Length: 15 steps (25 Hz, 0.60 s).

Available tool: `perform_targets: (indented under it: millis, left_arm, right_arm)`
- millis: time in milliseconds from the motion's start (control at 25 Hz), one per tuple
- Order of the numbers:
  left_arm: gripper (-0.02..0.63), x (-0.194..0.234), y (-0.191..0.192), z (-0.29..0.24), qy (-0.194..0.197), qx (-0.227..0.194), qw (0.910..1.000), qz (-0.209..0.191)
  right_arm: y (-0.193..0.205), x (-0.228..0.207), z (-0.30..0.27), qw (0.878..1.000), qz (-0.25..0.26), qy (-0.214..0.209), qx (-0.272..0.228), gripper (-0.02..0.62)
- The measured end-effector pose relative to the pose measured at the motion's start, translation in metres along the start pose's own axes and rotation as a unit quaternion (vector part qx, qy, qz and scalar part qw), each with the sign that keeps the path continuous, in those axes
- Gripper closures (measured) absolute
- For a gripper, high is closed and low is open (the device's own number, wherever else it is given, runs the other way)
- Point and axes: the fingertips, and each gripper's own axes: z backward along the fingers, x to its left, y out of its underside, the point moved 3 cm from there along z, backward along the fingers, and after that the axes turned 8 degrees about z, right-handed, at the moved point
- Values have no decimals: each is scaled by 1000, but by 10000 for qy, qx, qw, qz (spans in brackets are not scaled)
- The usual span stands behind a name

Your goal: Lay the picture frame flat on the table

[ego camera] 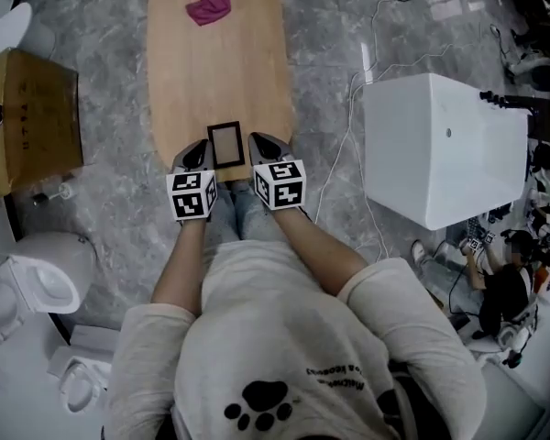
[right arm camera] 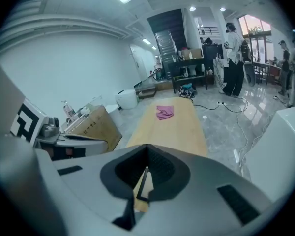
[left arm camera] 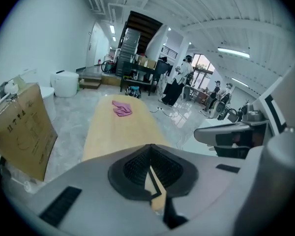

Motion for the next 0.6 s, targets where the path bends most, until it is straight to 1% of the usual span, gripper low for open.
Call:
perform_targets:
  millis: [160, 280, 440, 600]
  left_arm:
    - [597, -8, -32, 25, -18, -419, 9989, -230]
    - [597, -23, -58, 47, -8, -792, 9960, -417]
    - [597, -43, -93, 77, 33, -1336, 9889, -655]
    - [597, -60, -118, 105, 76, -1811, 9804, -772]
  right_arm:
    - [-32, 7, 25, 9990, -17, -41, -447, 584]
    - [-58, 13, 49, 9965, 31, -85, -827, 584]
    - [-98, 22, 79, 9893, 137, -151, -1447, 584]
    - [-130, 29, 108, 9792, 257, -148, -2005, 584]
